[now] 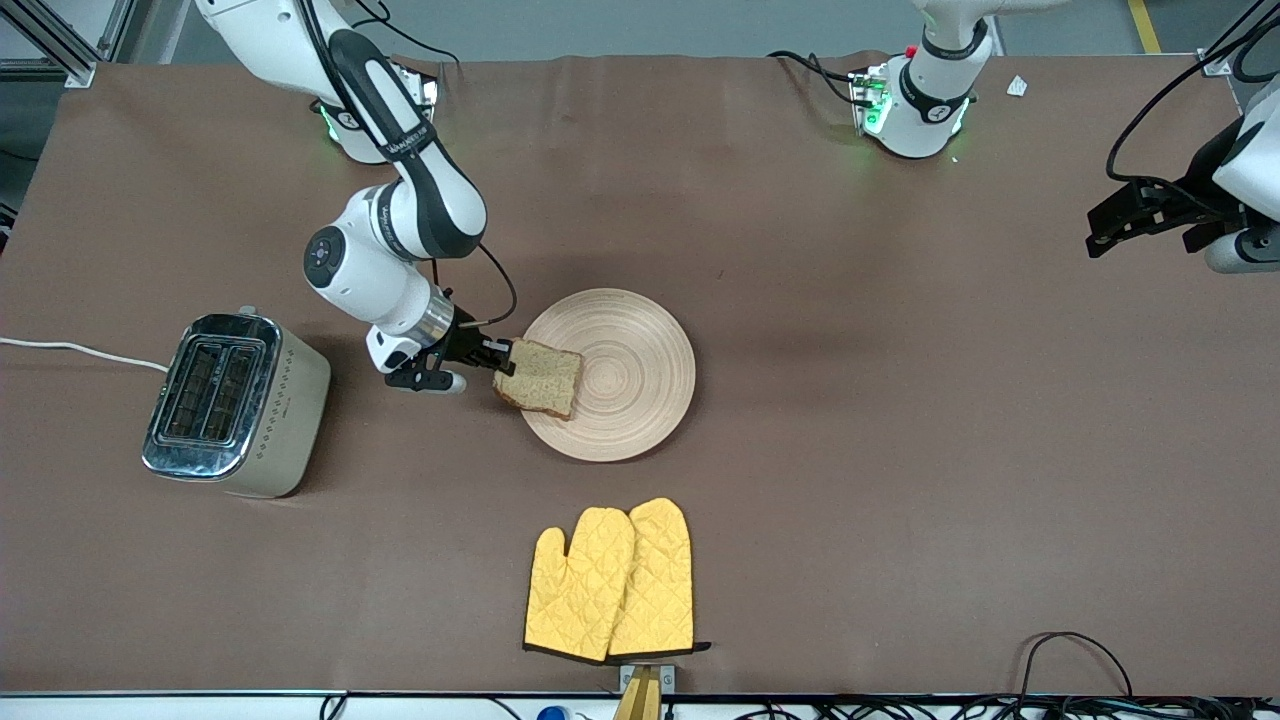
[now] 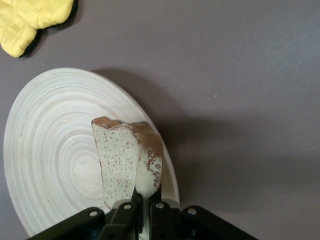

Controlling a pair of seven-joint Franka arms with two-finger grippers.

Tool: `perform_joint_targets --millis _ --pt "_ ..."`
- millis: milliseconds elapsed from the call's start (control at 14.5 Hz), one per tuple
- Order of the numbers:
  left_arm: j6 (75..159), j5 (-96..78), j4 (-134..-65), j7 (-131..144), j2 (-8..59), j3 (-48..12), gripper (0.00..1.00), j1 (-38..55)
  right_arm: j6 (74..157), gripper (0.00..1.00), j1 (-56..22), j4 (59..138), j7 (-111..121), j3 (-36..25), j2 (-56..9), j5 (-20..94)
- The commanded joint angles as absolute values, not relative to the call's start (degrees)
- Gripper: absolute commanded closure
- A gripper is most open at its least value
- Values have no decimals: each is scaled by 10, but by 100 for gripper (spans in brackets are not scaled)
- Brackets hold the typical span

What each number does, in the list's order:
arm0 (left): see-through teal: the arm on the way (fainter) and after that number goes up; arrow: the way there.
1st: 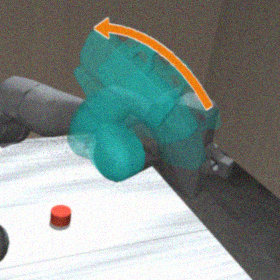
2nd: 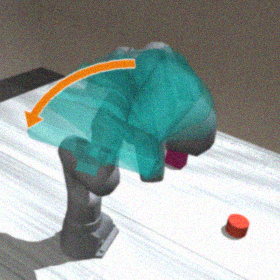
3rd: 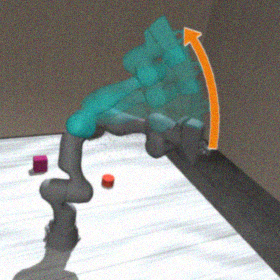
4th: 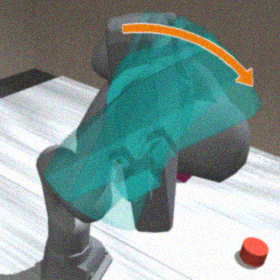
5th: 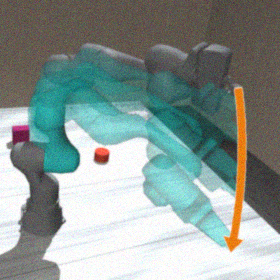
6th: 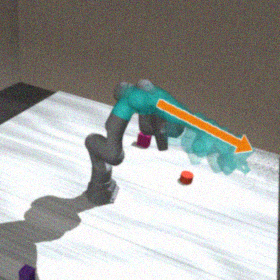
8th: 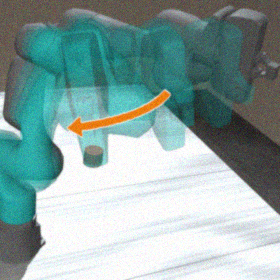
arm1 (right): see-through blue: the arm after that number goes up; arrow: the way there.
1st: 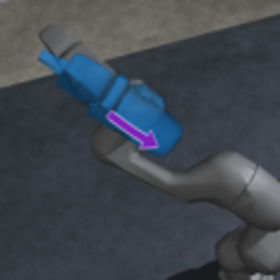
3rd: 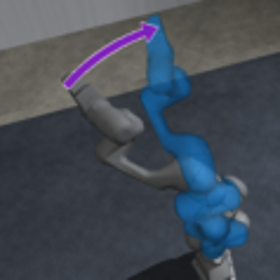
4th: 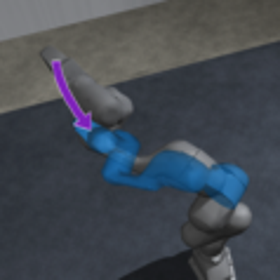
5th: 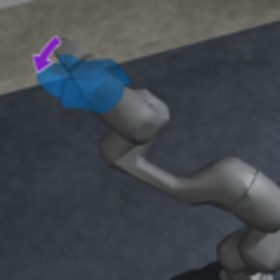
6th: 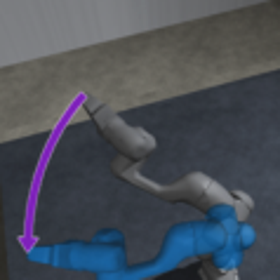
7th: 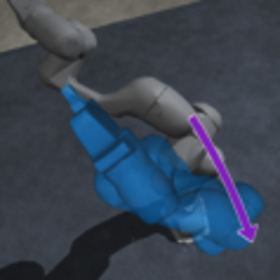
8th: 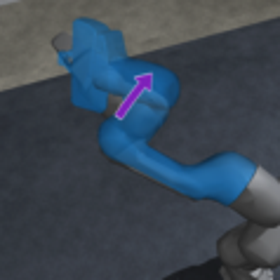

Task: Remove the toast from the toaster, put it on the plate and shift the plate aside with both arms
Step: 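Lower the bread onto the plate and open the right gripper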

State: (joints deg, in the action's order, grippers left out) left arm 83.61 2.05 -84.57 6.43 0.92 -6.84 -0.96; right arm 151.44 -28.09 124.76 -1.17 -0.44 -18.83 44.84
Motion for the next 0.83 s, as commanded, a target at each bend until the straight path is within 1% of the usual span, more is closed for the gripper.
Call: perform_joint_targets --millis 0,551,620,688,757 --pt "830 15 -836 57 13 -68 0 -11 1520 100 -293 1259 8 6 -185 503" --pt "831 15 -836 56 14 -67 0 -12 1526 99 -304 1252 10 7 -201 521" --pt "831 14 -836 56 14 -67 0 -11 1526 92 -308 1252 9 6 -201 530" --pt "831 14 -836 56 14 -67 0 -12 1523 67 -311 1250 8 6 -201 545" --pt "831 14 -836 56 14 -68 0 -12 1525 38 -315 1248 8 6 -202 558"
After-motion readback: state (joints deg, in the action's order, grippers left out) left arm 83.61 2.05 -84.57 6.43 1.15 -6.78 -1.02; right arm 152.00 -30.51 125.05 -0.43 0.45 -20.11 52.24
